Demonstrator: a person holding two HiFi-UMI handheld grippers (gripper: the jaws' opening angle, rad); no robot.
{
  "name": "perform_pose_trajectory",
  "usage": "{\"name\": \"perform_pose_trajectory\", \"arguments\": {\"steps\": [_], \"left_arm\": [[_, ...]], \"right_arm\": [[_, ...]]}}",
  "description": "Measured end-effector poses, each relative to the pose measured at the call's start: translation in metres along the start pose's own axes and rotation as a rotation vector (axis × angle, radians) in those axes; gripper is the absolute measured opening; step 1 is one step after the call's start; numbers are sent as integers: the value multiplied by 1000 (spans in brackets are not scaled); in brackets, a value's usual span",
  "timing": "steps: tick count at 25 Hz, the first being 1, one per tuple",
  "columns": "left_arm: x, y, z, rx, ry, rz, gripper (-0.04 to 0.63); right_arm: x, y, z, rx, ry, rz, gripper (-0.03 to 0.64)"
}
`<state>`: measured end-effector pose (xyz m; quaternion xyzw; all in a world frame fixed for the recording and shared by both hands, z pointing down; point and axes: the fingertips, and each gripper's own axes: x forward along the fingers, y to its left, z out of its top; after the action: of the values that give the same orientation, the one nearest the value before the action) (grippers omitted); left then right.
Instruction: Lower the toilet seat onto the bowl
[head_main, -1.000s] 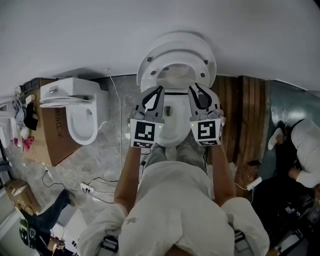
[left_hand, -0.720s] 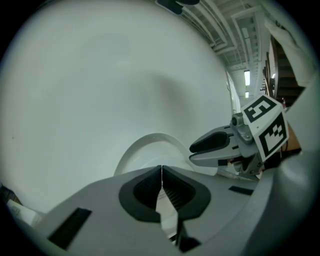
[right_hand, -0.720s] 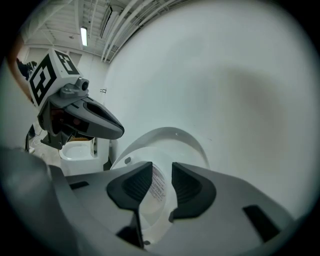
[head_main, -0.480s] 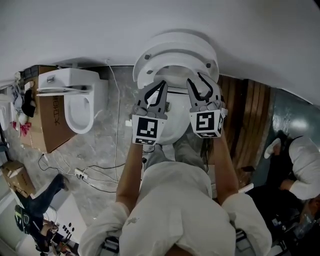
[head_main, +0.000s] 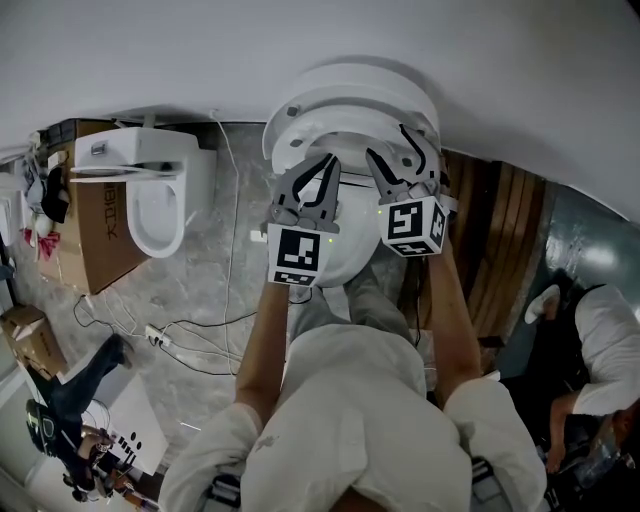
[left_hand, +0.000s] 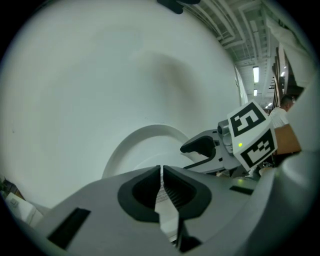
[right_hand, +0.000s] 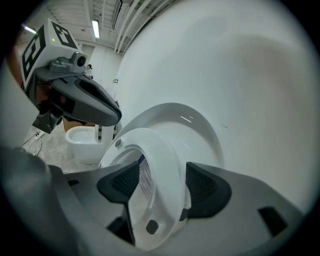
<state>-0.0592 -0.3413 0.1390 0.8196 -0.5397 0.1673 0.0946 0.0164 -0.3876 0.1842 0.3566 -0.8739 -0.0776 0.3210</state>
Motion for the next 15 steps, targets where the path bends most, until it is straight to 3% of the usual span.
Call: {"name": "perform_pose_trajectory", "arguments": {"steps": [8,11,15], "left_arm": [[-3,3,-2,-5,7,12,44],[-5,5,-2,-1,9,9,52],[-9,8,-1,5,10,3,63]], "right_arm": [[25,-8,-16,-29,57,-20,324],[27,-8,-21,-15,68,-34,262],[25,-7,-23,-9,53,-61,262]]}}
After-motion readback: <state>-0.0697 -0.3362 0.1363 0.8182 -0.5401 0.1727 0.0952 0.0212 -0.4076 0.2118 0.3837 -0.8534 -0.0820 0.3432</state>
